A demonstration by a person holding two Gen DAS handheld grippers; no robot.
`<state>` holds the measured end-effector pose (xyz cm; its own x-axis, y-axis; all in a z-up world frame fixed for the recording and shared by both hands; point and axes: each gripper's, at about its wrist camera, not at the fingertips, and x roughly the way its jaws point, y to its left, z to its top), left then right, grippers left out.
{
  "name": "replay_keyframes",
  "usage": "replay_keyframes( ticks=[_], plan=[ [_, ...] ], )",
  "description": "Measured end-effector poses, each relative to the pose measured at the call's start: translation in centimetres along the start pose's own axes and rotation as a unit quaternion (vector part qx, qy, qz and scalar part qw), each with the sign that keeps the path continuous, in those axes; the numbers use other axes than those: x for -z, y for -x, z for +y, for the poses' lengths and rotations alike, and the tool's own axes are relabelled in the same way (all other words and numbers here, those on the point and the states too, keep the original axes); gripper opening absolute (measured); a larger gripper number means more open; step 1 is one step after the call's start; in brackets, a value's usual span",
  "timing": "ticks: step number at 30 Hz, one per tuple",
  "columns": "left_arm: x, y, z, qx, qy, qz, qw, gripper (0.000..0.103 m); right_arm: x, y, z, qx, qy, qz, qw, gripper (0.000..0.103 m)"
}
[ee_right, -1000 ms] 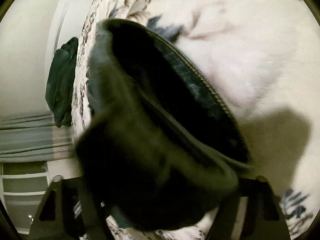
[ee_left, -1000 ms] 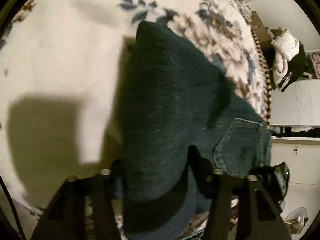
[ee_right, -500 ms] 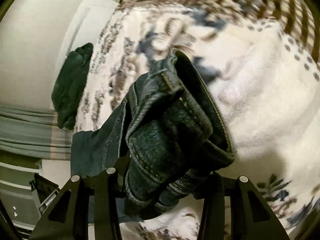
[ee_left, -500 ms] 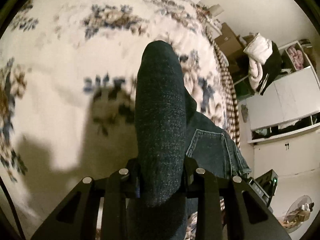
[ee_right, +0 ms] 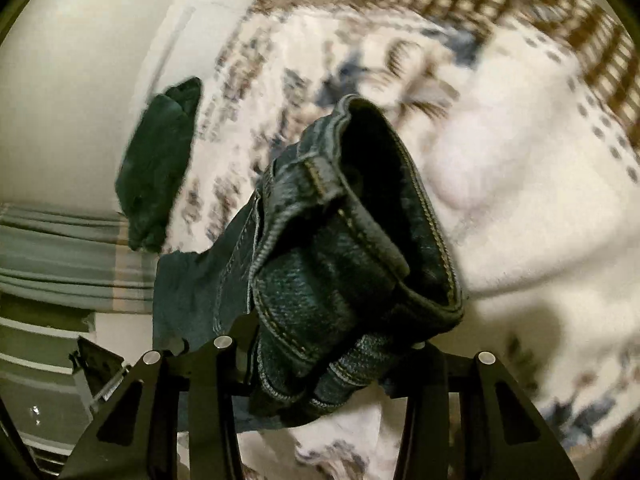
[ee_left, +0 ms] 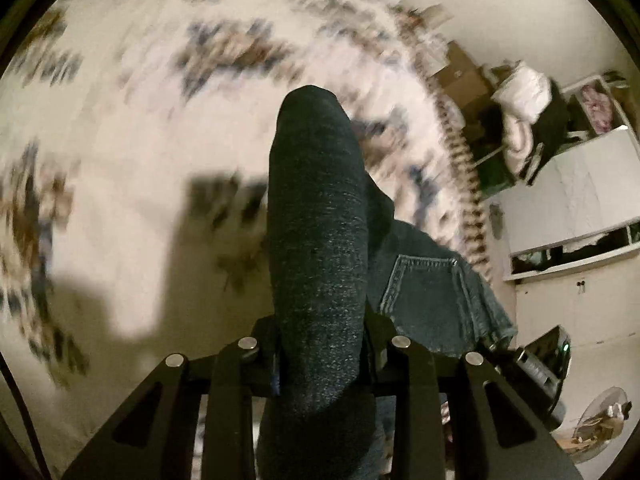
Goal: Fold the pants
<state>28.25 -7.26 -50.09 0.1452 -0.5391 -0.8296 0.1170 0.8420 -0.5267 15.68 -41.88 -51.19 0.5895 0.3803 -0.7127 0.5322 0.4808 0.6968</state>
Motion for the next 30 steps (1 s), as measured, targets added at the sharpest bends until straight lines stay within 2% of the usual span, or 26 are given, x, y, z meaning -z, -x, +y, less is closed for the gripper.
replay_keyframes(
  ticks=[3,4,5,6,7,9,11,13,15,16,17,18,20,22,23,24,26,27,28,29,30],
  plan=[
    [3.1,-3.8,3.6,-0.035,0.025,0.045,0.9981,0.026,1.0,-1.6,-2.8,0.057,-0.013,0.059,0.997,0.063],
    [4.1,-5.4,5.1,-0.047,0.035,0.067,0.996,0.027,1.4,-2.1,-4.0,0.079,-0.025,0.081,0.993,0.064],
    [4.5,-5.9,5.9,-0.049,0.048,0.07,0.9952,0.035,1.7,-2.2,-5.0,0.099,-0.033,0.099,0.99,0.067],
    [4.7,-6.1,6.6,-0.048,0.06,0.068,0.9947,0.044,1.9,-2.0,-5.3,0.114,-0.033,0.109,0.987,0.08],
    [4.7,-6.1,7.1,-0.047,0.071,0.068,0.9941,0.048,2.0,-1.5,-5.4,0.128,-0.027,0.113,0.985,0.087],
    [4.2,-6.1,7.5,-0.039,0.083,0.071,0.9932,0.054,1.9,0.3,-4.3,0.151,0.008,0.096,0.984,0.089],
    [3.7,-6.4,7.4,-0.048,0.081,0.081,0.9922,0.063,1.2,1.8,-2.3,0.169,0.053,0.071,0.982,0.093],
    [3.6,-7.0,7.3,-0.049,0.082,0.089,0.9915,0.07,0.3,2.6,-0.2,0.161,0.09,0.051,0.981,0.098],
    [3.3,-7.4,7.0,-0.045,0.079,0.089,0.9919,0.081,-1.1,1.6,1.2,0.156,0.123,0.044,0.979,0.1],
    [3.2,-7.5,6.8,-0.043,0.077,0.085,0.9924,0.083,-1.9,0.4,1.3,0.156,0.134,0.049,0.977,0.101],
    [3.3,-7.8,6.9,-0.041,0.076,0.082,0.9928,0.086,-2.6,-1.2,0.9,0.16,0.138,0.067,0.975,0.101],
    [3.1,-8.1,6.8,-0.037,0.076,0.081,0.9931,0.094,-3.3,-2.7,0.1,0.164,0.127,0.088,0.974,0.101],
    [2.9,-8.7,7.0,-0.032,0.074,0.087,0.9929,0.101,-4.0,-5.7,-2.4,0.15,0.101,0.139,0.974,0.101],
    [2.8,-9.5,6.8,-0.037,0.067,0.097,0.9924,0.102,-4.3,-7.6,-4.6,0.116,0.073,0.169,0.976,0.103],
    [2.8,-9.8,6.8,-0.038,0.062,0.102,0.9921,0.103,-4.4,-7.6,-4.7,0.097,0.078,0.167,0.978,0.103],
    [2.8,-9.8,6.7,-0.04,0.06,0.103,0.992,0.102,-4.4,-7.7,-4.6,0.079,0.087,0.166,0.979,0.102],
    [2.9,-9.4,6.3,-0.02,0.054,0.099,0.9934,0.096,-3.8,-7.4,-3.7,0.075,0.121,0.154,0.978,0.084],
    [2.9,-9.0,6.0,-0.017,0.051,0.094,0.9941,0.07,-3.2,-7.1,-2.7,0.075,0.15,0.147,0.975,0.053],
    [3.0,-8.4,5.6,-0.022,0.043,0.09,0.9948,0.056,-2.7,-7.0,-1.8,0.08,0.167,0.144,0.972,0.041],
    [3.0,-7.9,5.4,-0.016,0.039,0.089,0.9952,0.031,-2.0,-6.4,-0.4,0.094,0.19,0.132,0.968,0.038],
    [3.0,-7.1,5.4,-0.012,0.04,0.083,0.9957,0.024,-1.5,-5.9,0.5,0.095,0.201,0.122,0.967,0.03]
  ],
)
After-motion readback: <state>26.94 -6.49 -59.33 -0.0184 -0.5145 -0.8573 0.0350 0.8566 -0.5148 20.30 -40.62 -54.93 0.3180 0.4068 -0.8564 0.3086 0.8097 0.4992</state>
